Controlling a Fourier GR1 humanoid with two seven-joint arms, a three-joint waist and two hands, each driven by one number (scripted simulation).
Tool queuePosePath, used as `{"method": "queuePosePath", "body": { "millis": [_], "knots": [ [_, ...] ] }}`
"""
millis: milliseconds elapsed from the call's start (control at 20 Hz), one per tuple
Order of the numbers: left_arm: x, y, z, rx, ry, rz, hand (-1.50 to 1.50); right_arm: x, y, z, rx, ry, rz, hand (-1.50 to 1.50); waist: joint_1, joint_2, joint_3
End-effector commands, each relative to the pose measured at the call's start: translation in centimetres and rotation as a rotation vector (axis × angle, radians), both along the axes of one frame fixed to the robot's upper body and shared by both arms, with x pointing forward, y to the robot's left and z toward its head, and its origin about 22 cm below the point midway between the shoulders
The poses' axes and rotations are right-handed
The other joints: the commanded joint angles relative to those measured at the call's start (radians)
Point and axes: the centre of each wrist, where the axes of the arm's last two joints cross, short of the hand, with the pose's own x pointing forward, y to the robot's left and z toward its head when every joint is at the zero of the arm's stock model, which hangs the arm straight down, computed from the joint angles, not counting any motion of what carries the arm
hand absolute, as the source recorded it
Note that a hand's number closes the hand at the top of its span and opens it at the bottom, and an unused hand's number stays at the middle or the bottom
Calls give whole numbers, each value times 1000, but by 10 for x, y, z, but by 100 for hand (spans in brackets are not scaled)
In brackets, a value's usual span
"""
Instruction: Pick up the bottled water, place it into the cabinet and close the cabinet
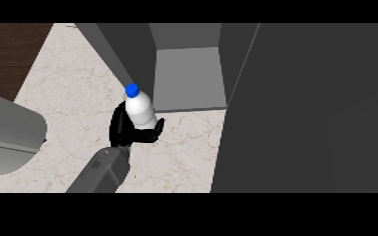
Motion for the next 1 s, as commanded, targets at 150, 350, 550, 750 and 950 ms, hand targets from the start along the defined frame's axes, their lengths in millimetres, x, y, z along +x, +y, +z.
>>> {"method": "queuePosePath", "body": {
  "millis": [150,350,550,750,950],
  "knots": [
    [59,-88,88,44,-132,-112,150,0,-13,-1,54,-7,42,-150,-42,2,-4],
    [58,-92,88,85,-117,-76,150,7,-22,6,35,-17,56,-150,-62,11,-4],
    [58,-85,85,130,-84,-8,150,6,-26,2,43,-8,85,-150,-80,15,-5],
    [57,-82,81,155,-64,60,150,8,-32,6,59,-14,92,-150,-88,21,-6],
    [56,-70,73,212,-33,117,150,8,-35,8,59,-19,117,-150,-105,24,-6]
  ]
}}
